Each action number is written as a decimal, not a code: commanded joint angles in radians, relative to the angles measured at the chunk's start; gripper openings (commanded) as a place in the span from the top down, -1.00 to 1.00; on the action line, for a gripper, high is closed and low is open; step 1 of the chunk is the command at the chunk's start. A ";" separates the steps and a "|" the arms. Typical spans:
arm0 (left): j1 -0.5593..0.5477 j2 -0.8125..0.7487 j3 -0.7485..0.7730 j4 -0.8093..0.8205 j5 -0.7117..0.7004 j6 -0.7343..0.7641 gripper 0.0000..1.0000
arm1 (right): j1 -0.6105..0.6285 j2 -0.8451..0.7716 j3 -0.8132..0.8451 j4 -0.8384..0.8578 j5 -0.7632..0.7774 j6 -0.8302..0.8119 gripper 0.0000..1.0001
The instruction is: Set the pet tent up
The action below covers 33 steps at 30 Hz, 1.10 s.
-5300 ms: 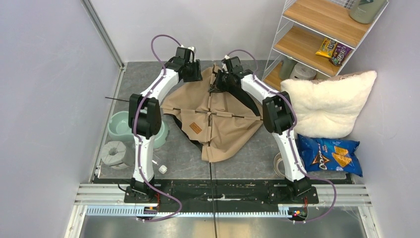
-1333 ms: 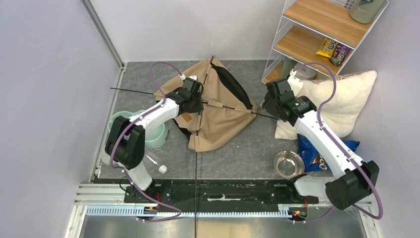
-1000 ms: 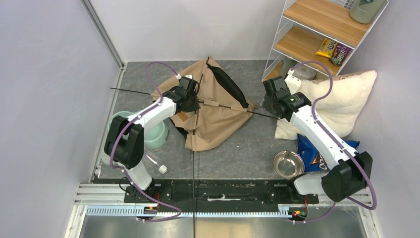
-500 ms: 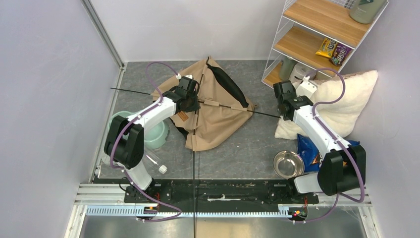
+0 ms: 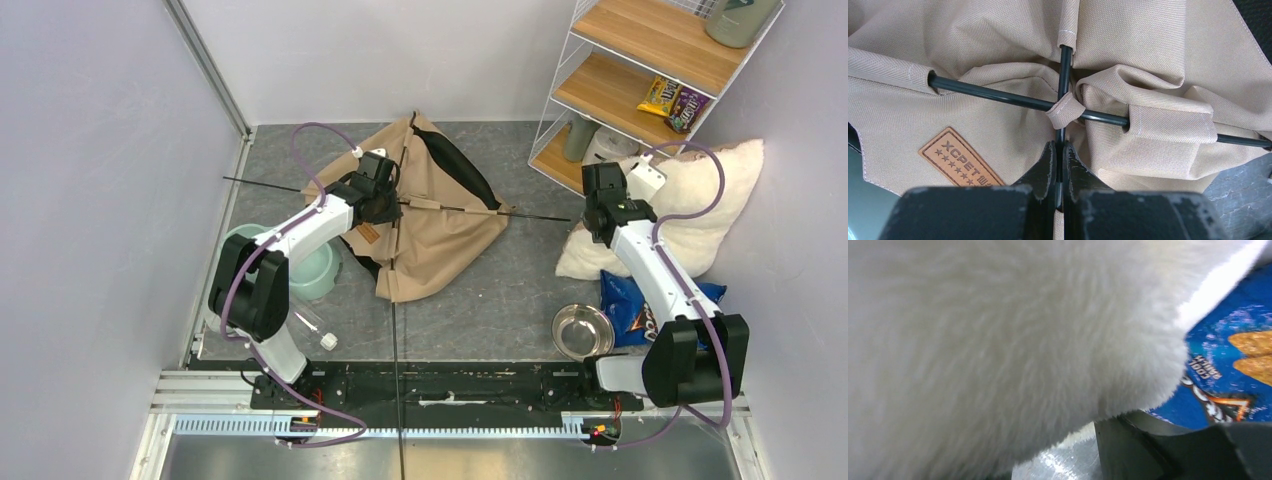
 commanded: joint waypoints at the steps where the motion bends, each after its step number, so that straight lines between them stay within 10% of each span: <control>1: 0.012 -0.002 0.077 0.016 0.007 -0.007 0.96 | -0.017 -0.032 0.007 0.074 -0.194 -0.058 -0.23; 14: 0.011 0.094 0.165 -0.095 0.070 -0.049 0.96 | -0.003 -0.056 0.131 0.152 -0.961 -0.194 -0.40; 33: 0.017 0.273 0.420 -0.289 0.115 -0.095 0.96 | 0.418 0.020 0.173 0.170 -1.025 -0.259 -0.54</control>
